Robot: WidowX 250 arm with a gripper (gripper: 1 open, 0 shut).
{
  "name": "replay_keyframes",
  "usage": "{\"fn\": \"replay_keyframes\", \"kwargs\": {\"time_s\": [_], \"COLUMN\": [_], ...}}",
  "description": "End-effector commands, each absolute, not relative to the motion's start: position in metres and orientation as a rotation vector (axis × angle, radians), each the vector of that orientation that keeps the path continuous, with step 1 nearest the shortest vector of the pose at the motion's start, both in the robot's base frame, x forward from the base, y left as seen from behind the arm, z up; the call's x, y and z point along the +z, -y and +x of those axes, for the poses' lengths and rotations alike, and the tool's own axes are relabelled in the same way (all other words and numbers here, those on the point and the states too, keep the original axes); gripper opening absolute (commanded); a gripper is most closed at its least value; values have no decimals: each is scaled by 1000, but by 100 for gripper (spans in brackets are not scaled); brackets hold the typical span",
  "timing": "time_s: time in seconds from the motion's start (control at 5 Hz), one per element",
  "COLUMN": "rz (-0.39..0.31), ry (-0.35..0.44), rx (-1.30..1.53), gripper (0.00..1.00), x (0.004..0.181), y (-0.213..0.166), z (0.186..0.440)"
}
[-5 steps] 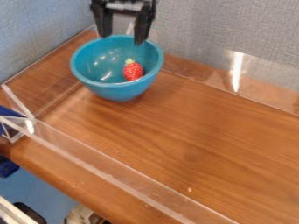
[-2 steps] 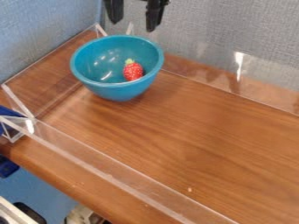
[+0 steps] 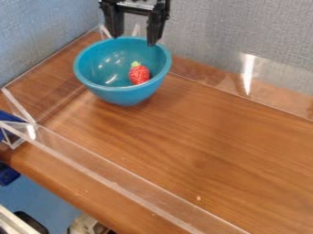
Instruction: Put the strawberry in the blue bowl
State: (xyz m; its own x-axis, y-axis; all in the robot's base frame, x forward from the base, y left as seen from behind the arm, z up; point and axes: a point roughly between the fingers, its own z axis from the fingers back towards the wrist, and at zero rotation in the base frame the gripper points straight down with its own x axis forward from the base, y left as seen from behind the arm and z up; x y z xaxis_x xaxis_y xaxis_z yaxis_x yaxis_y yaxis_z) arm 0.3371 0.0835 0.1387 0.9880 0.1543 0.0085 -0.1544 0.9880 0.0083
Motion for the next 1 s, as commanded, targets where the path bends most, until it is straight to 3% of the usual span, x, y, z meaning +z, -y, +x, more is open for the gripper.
{"fn": "replay_keyframes", "kwargs": {"time_s": [0.0, 0.8], "rz": [14, 14], "ry": [44, 28], "rx": [169, 164], "gripper": [100, 100], "x": [148, 149], "y": [-88, -80], "z": [338, 339]}}
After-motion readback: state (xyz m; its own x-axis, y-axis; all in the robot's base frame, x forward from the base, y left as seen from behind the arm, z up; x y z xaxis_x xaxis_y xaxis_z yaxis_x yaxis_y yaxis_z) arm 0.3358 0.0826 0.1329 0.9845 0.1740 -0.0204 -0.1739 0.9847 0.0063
